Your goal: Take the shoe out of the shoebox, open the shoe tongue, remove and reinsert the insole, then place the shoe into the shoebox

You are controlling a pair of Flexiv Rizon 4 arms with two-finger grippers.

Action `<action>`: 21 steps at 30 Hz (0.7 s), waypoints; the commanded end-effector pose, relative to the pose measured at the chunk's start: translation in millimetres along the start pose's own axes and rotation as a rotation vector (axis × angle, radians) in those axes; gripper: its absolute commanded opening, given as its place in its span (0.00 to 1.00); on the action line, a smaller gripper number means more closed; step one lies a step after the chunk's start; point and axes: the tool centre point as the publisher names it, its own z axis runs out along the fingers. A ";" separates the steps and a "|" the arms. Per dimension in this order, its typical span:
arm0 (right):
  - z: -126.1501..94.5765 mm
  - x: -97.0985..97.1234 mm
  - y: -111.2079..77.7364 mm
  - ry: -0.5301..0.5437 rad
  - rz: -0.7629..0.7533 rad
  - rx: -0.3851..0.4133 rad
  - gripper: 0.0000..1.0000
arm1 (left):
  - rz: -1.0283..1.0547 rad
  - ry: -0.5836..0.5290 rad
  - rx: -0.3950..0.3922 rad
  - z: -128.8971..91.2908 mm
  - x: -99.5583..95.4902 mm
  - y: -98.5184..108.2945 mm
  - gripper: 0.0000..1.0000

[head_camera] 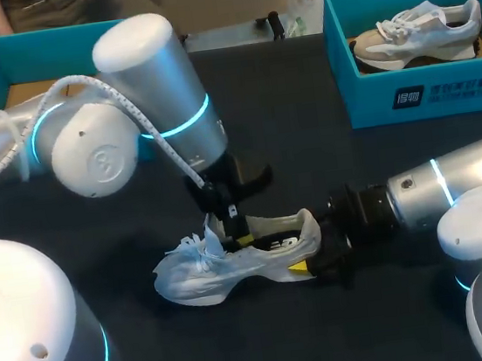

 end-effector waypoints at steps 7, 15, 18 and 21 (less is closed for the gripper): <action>1.6 1.1 1.3 -0.001 0.001 0.005 0.00 | 0.037 -0.034 -0.053 9.3 2.5 3.1 0.00; 1.6 1.1 1.3 -0.001 0.001 0.005 0.00 | 0.030 0.015 -0.134 33.2 0.7 8.1 0.00; 1.6 1.1 1.3 -0.001 0.001 0.005 0.00 | 0.035 0.030 -0.162 40.0 0.8 11.1 0.00; 1.6 1.1 1.3 -0.001 0.001 0.005 0.00 | 0.053 0.046 -0.179 42.9 6.2 13.0 0.00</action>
